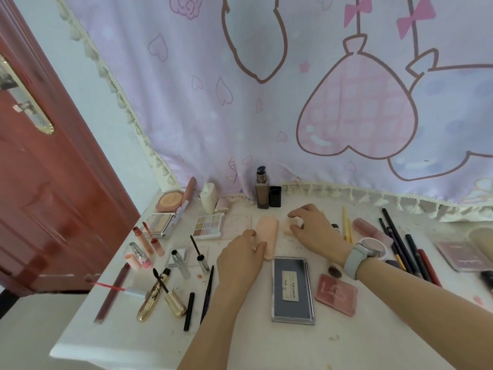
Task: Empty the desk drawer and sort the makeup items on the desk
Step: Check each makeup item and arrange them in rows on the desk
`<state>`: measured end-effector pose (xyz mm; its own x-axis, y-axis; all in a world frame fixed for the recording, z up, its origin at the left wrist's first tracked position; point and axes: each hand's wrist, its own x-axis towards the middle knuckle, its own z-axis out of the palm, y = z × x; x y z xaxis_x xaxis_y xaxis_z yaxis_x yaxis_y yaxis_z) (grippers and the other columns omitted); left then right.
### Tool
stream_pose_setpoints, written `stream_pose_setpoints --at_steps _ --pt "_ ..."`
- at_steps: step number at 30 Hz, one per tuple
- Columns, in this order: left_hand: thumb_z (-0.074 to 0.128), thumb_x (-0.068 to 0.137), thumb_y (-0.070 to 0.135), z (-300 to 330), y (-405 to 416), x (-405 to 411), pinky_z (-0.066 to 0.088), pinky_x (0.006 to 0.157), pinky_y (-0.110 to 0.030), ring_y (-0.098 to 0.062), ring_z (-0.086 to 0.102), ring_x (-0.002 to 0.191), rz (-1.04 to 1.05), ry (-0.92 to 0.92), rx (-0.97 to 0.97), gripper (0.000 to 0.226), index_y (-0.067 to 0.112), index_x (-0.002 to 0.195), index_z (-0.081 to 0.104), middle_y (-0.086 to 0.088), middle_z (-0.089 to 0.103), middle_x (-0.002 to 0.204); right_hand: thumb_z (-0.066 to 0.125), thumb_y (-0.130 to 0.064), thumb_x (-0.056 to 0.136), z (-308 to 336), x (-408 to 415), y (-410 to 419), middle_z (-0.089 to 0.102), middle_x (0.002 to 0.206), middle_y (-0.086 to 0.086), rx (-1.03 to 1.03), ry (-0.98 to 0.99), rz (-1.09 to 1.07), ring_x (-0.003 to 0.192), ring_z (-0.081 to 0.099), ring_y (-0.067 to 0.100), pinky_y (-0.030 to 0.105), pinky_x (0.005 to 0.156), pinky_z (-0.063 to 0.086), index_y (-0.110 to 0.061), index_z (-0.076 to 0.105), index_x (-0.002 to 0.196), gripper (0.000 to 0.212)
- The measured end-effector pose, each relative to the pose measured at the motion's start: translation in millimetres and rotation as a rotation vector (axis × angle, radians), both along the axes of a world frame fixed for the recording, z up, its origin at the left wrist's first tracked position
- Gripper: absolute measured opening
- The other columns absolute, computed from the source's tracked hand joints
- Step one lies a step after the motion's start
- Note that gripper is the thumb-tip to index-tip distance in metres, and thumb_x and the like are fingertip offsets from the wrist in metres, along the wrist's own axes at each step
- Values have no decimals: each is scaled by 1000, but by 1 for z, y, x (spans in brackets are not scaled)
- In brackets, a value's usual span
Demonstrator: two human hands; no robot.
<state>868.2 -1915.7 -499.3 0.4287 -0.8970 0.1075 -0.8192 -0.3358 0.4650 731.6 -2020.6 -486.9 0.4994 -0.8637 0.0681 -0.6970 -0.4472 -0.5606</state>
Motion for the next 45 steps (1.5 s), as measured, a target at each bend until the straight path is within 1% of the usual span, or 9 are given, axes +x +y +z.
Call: stream_pose_setpoints --at_steps 4,9,17,23,27,30,35,40,45 --pt "50 92 31 -11 -2 6 42 84 -24 -13 39 117 -134 -54 -94 40 26 131 48 5 42 133 41 -13 95 -4 -1 3 44 131 6 -95 75 112 110 51 22 22 93 36 -11 55 124 32" --pt "52 91 30 -20 -8 7 35 95 -27 -17 37 120 -173 -101 -152 38 23 129 53 6 49 134 42 -16 95 -8 -1 -2 48 130 3 -129 127 138 116 45 20 21 97 31 -12 53 124 31" --pt "61 86 31 -25 -23 6 38 83 -35 -26 46 111 -139 -169 -231 35 19 119 62 2 59 125 48 -19 93 -9 10 -9 55 113 6 -91 151 110 103 46 21 26 80 35 -10 47 112 21" --pt "62 71 35 -33 -23 6 49 59 -33 -25 61 81 -132 -228 -288 30 21 97 71 4 70 101 51 -20 91 -8 12 -13 41 127 8 -83 71 163 106 51 24 29 88 43 -12 36 134 45" --pt "58 73 37 -36 -22 8 49 60 -32 -24 59 81 -129 -229 -314 31 22 98 70 5 69 103 52 -18 89 -8 13 -15 41 122 8 -93 -51 153 89 58 24 35 84 50 -14 41 134 47" --pt "59 73 36 -36 -21 8 49 60 -32 -25 60 81 -129 -236 -312 31 22 98 70 5 69 104 48 -18 91 -6 15 -17 44 122 7 -116 -39 144 82 55 22 30 79 47 -12 44 132 41" --pt "43 77 41 -35 -18 8 49 59 -32 -24 60 80 -133 -252 -312 39 23 97 70 6 69 104 50 -16 89 -9 17 -18 45 126 8 -89 7 176 111 50 24 28 91 41 -10 42 131 44" --pt "43 78 40 -35 -18 7 49 62 -32 -24 60 84 -140 -253 -310 38 22 98 70 5 69 105 52 -20 91 -11 13 -20 50 115 7 -56 14 159 102 52 22 22 80 36 -9 50 114 25" --pt "59 74 21 -37 -17 6 41 67 -29 -24 60 88 -164 -232 -359 29 20 101 70 6 68 108 49 -18 92 -7 8 -24 48 123 9 -35 51 75 107 51 25 24 83 35 -10 40 129 39"
